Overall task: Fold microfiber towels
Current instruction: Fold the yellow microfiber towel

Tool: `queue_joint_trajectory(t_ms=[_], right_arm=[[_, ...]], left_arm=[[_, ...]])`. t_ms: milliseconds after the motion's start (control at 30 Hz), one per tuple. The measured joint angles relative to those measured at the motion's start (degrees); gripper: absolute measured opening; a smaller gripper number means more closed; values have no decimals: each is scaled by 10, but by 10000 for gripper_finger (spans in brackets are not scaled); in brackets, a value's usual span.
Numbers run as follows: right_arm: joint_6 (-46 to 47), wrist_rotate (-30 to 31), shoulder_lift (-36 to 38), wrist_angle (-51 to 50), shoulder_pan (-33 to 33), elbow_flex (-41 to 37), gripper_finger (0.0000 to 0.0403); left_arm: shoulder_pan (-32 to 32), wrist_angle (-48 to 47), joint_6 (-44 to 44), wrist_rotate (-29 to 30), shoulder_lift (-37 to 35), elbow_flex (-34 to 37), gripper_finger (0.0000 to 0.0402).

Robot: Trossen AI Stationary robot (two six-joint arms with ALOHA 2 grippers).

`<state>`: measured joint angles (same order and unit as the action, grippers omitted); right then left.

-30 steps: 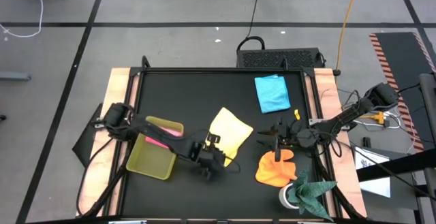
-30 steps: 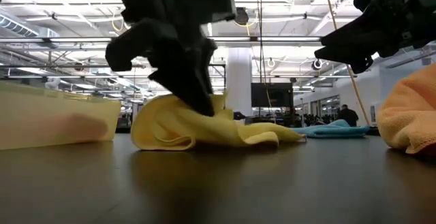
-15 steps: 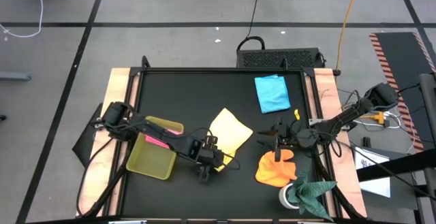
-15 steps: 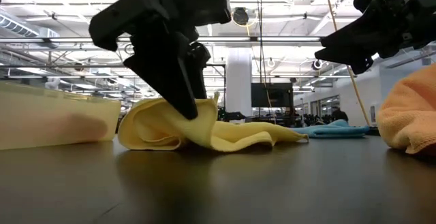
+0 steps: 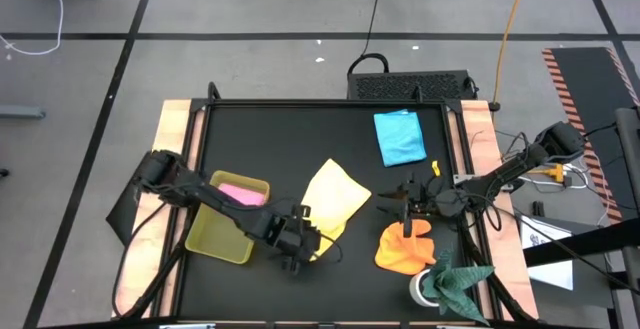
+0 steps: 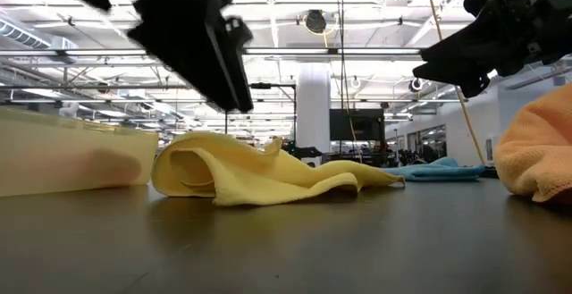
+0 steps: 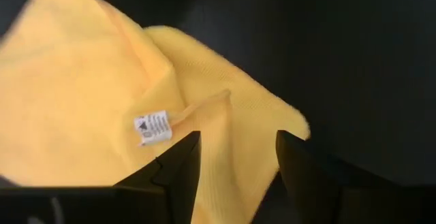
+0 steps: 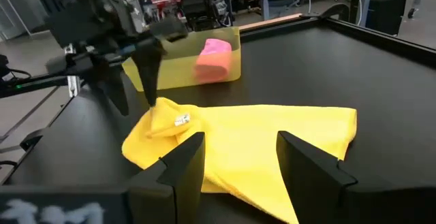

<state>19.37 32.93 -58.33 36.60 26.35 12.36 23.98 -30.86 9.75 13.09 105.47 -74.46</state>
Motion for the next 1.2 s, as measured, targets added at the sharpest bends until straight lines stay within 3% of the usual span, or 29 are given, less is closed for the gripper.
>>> queue_joint_trajectory(t_ms=[233,400,733,933,1200], right_arm=[[8,0,0,0,0,0,173],[9,0,0,0,0,0,173],[9,0,0,0,0,0,173],[9,0,0,4,0,0,173],[9,0,0,3,0,0,173]], left_arm=[[-1,99,56,34,17,-1,191],[4,87,88,44,54,0,191],[54,39,252,223,80,0,191],[73,59,342,251,86,0,191],[71,84,386,305,125,0,191]])
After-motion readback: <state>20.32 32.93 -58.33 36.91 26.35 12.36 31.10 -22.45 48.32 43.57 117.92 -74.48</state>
